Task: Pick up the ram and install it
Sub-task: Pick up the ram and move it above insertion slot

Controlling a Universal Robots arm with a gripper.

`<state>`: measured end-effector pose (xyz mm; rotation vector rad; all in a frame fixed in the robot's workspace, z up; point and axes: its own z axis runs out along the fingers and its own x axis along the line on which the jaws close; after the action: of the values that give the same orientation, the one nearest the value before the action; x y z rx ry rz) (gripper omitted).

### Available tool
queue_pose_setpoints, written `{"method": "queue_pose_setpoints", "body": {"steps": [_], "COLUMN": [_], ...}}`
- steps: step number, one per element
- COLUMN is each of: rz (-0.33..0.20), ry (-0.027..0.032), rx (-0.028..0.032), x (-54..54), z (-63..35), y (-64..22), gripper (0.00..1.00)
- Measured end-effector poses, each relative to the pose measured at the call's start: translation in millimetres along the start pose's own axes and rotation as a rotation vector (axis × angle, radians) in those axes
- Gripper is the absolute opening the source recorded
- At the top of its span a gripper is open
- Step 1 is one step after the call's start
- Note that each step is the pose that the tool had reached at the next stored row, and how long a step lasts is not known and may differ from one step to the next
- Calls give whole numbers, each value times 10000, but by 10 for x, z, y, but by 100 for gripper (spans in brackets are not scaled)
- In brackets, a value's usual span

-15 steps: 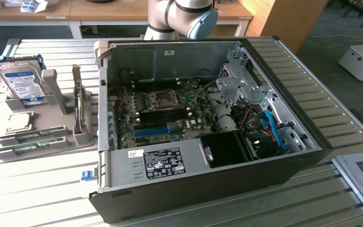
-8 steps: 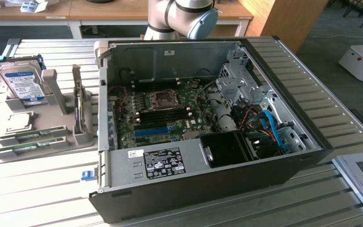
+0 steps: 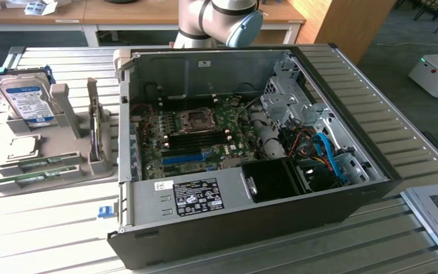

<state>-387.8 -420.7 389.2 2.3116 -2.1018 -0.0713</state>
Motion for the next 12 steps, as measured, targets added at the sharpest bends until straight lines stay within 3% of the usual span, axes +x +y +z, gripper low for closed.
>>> {"method": "queue_pose_setpoints", "body": {"steps": [12], "rz": [80], "ry": [-4], "rx": [2], "x": [0], "z": [5], "y": [0], "gripper": [31]}}
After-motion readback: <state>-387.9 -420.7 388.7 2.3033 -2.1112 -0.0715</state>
